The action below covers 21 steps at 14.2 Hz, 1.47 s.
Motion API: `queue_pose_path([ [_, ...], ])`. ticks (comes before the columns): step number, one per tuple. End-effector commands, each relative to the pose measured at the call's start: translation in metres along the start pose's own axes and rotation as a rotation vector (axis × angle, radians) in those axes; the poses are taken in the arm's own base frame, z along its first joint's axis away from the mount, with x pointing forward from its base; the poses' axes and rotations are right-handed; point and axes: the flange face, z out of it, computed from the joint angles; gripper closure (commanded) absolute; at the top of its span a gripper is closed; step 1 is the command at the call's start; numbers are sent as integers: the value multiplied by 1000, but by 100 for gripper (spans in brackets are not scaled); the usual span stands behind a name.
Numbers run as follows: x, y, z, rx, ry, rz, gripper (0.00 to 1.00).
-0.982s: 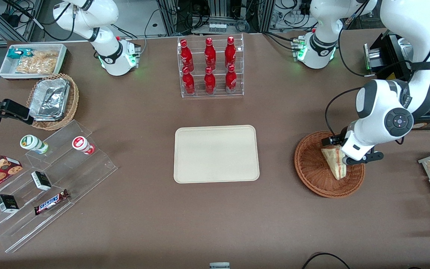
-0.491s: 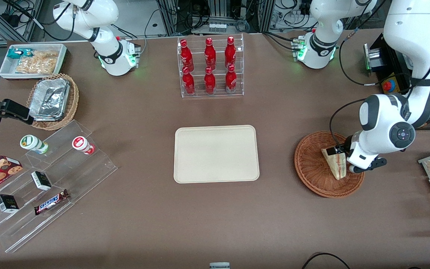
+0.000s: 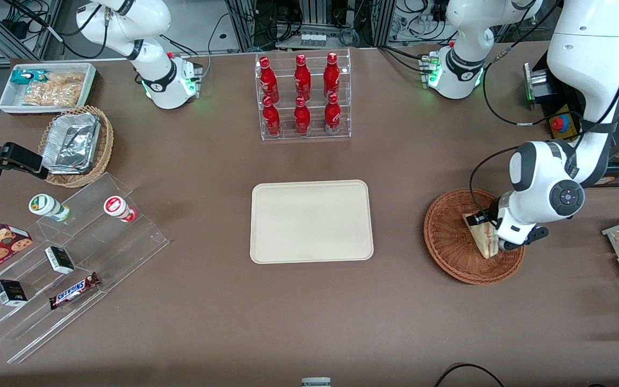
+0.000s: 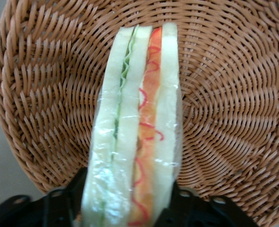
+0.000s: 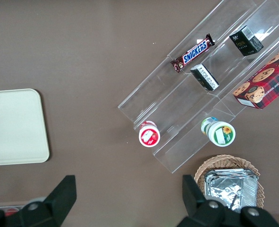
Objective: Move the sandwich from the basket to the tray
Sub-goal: 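Close the left gripper on the wrapped sandwich, then lift the sandwich and carry it with the left gripper over the tray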
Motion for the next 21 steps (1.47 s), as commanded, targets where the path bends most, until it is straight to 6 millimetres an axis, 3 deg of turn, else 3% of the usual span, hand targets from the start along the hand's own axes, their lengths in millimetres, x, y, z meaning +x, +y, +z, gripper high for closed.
queue_pose_path([
  [1,3,3,-21,-16,33,-18,90],
  [5,6,30,-78,-11,25,19,90],
  [7,-6,72,-109,-28,29,45,90],
  [10,-41,143,-123,-38,58,82,90],
  [13,-82,215,-115,-34,67,124,89],
  [15,-105,269,-99,6,100,174,89],
  [19,-141,366,-42,27,161,153,88],
  [21,-162,396,-25,4,179,154,88],
])
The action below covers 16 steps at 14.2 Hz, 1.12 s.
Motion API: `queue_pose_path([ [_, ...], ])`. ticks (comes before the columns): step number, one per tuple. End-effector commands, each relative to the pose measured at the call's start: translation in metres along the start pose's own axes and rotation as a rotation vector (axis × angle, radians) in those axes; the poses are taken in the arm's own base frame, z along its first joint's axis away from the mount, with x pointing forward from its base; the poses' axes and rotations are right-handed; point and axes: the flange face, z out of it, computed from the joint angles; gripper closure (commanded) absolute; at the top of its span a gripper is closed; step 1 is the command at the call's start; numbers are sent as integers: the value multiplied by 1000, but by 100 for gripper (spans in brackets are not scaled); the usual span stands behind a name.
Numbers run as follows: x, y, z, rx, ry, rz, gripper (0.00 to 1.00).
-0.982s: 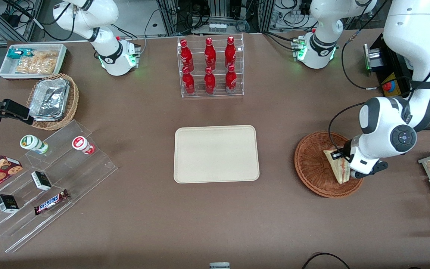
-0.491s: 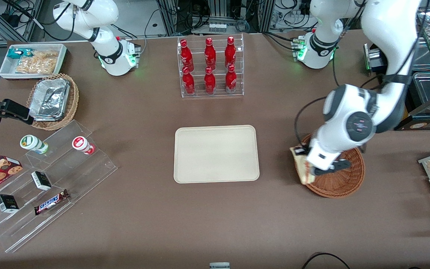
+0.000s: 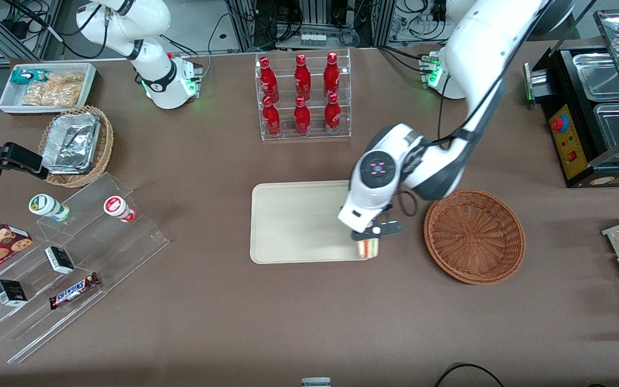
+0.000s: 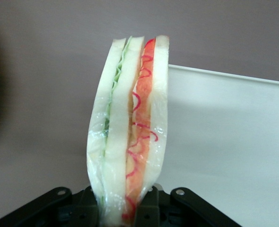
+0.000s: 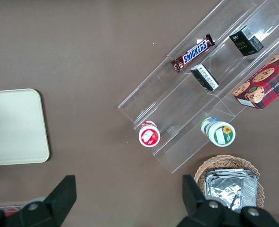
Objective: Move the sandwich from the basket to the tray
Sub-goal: 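Lift the sandwich and carry it with the left gripper over the tray, then lower the sandwich onto the tray and open the left gripper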
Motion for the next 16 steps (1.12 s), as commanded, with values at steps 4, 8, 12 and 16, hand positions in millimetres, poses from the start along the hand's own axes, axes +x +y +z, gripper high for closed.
queue_pose_path([
  [4,-33,74,24,-72,46,46,88],
  [8,-58,98,44,-67,33,61,84],
  [12,-58,98,42,-68,36,58,19],
  [16,-53,95,35,-69,47,48,0],
])
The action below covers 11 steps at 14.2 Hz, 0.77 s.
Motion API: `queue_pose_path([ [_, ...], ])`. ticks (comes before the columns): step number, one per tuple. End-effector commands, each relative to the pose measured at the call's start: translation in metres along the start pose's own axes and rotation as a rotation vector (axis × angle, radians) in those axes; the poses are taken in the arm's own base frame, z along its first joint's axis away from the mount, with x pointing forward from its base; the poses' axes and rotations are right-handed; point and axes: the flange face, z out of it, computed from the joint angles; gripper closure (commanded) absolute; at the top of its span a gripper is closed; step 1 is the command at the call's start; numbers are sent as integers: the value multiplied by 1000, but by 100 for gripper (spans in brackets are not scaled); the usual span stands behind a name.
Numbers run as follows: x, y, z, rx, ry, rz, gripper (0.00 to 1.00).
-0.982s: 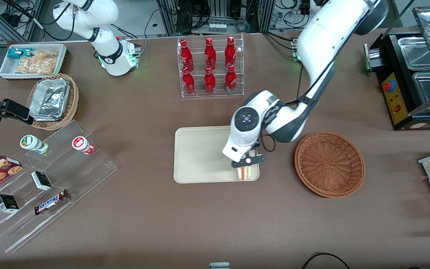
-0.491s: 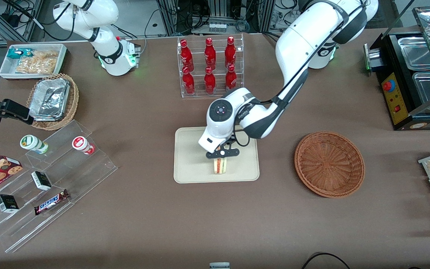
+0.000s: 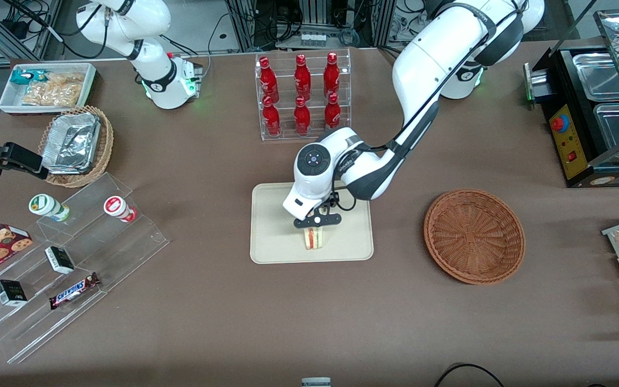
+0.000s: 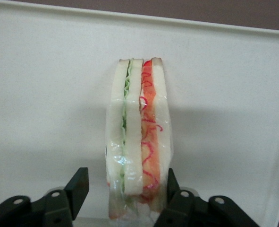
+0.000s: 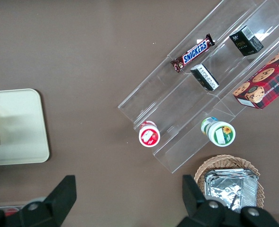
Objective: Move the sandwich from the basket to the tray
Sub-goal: 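Lower the sandwich onto the tray and open the left gripper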
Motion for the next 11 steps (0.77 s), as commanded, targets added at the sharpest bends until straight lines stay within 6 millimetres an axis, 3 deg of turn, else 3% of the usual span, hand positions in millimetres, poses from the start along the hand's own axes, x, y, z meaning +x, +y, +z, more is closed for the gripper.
queue_pose_path([
  [1,6,2,-13,-5,35,-23,0],
  [4,23,-5,-45,-27,68,-56,0],
  [5,36,-16,-62,-36,85,-77,0],
  [7,40,-27,-106,-28,114,-93,0],
  [9,71,-77,-153,4,128,-161,0],
  [11,74,-109,-182,33,129,-152,0],
])
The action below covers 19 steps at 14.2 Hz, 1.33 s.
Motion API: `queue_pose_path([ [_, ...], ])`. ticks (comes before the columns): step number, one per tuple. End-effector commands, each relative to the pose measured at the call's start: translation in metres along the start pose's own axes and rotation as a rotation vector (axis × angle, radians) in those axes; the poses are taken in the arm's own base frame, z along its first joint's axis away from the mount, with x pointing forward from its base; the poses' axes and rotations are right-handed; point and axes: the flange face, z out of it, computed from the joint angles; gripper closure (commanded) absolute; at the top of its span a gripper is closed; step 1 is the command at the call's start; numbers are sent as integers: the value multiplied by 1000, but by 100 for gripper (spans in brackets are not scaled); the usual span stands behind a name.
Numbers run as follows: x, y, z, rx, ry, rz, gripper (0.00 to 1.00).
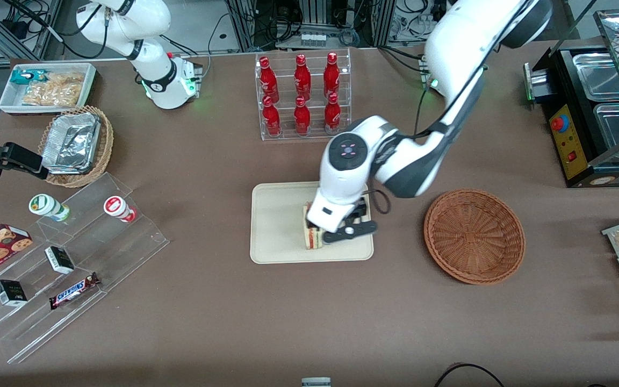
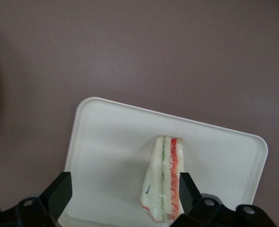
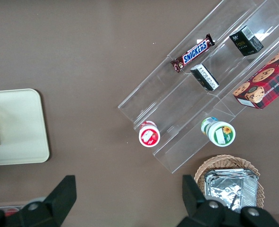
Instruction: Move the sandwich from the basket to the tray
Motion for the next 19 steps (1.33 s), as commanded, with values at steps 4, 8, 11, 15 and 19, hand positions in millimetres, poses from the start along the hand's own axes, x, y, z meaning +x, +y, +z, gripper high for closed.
queue_pose_path([
  [4,9,-84,-56,122,10,30,0],
  [8,52,-165,-94,152,-87,98,0],
  [11,81,-240,-128,142,-156,169,0],
  [15,99,-321,-167,158,-194,222,0],
  [19,97,-362,-198,168,-234,262,0],
])
